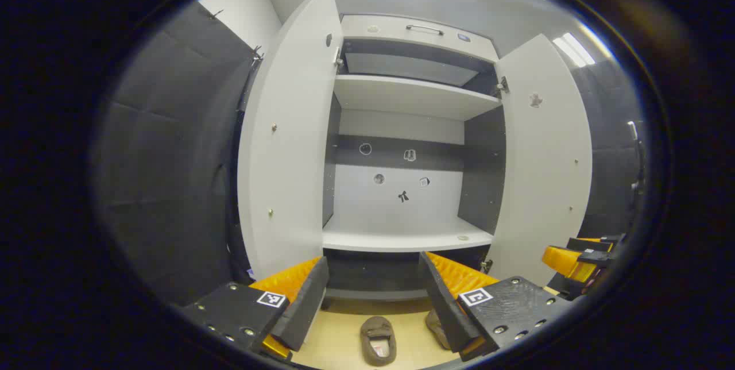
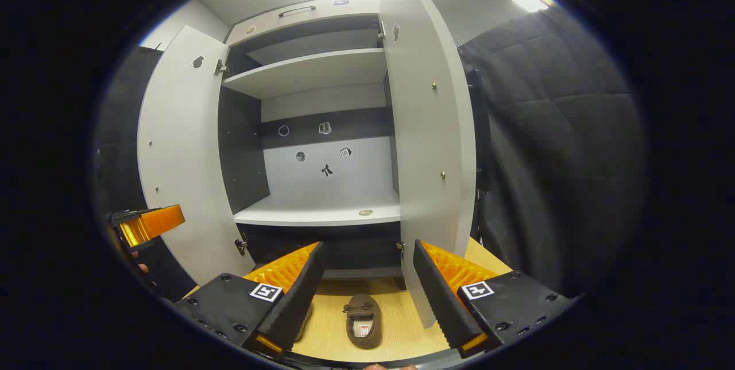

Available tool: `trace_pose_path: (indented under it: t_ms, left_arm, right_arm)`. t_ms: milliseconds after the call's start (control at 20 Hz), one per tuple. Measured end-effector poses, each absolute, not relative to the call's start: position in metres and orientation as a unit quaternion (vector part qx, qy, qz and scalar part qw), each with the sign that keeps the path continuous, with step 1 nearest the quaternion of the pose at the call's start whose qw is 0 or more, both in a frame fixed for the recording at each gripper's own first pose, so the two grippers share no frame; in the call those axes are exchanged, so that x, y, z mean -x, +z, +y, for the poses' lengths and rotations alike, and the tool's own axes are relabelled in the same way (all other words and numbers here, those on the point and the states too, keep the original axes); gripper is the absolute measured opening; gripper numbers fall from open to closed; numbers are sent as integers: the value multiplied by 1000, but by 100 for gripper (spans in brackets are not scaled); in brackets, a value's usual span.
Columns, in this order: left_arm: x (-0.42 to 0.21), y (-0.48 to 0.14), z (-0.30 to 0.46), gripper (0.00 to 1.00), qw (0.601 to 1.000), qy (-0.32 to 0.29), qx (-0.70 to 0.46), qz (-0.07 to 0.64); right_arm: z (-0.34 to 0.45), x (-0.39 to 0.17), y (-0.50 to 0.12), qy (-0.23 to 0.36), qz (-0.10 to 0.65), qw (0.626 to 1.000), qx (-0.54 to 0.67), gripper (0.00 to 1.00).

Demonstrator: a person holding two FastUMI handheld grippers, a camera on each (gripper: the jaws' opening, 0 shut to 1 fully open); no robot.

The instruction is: Grab one shoe with the right hand and put it into the shoe cabinet, grab the other shoe with the left hand and put it into the shoe cabinet; then close the right door with the right hand and the left door with the left hand.

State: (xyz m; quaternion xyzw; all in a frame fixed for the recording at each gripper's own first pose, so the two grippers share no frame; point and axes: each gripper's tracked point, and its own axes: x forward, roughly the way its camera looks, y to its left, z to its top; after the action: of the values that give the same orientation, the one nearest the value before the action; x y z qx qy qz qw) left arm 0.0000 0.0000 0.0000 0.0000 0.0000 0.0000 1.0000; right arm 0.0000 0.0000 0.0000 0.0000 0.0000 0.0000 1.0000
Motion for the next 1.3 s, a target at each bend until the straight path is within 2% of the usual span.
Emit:
trace_pose_path:
  t_ms: [50, 100, 850, 900, 950, 1000, 1050, 1300]
  left_arm:
    - [1, -2, 0, 100, 1000, -2, -3, 0]
    - [2, -2, -1, 93, 1000, -3, -6, 1]
    - [-2, -18, 0, 93, 1000, -13, -13, 8]
    - [-2, -19, 0, 93, 1000, -13, -13, 8]
    - [-3, -21, 1, 93, 1000, -13, -12, 8]
    - [-4, -22, 1, 93, 1000, -13, -10, 10]
    - [-5, -25, 3, 93, 1000, -13, -8, 12]
    - [-7, -27, 11, 93, 1000, -2, -12, 7]
  right_arm:
    - [1, -1, 0, 1, -1, 1000, 3, 98]
    - [3, -3, 1, 1, -3, 1000, 5, 97]
    - [10, -14, -4, 8, 23, 1000, 11, 97]
    - [10, -15, -3, 9, 23, 1000, 11, 92]
    - [10, -16, -3, 8, 23, 1000, 12, 97]
    - [11, -18, -3, 7, 24, 1000, 13, 92]
    - [11, -19, -3, 7, 26, 1000, 13, 97]
    - [21, -35, -5, 17, 45, 999, 3, 97]
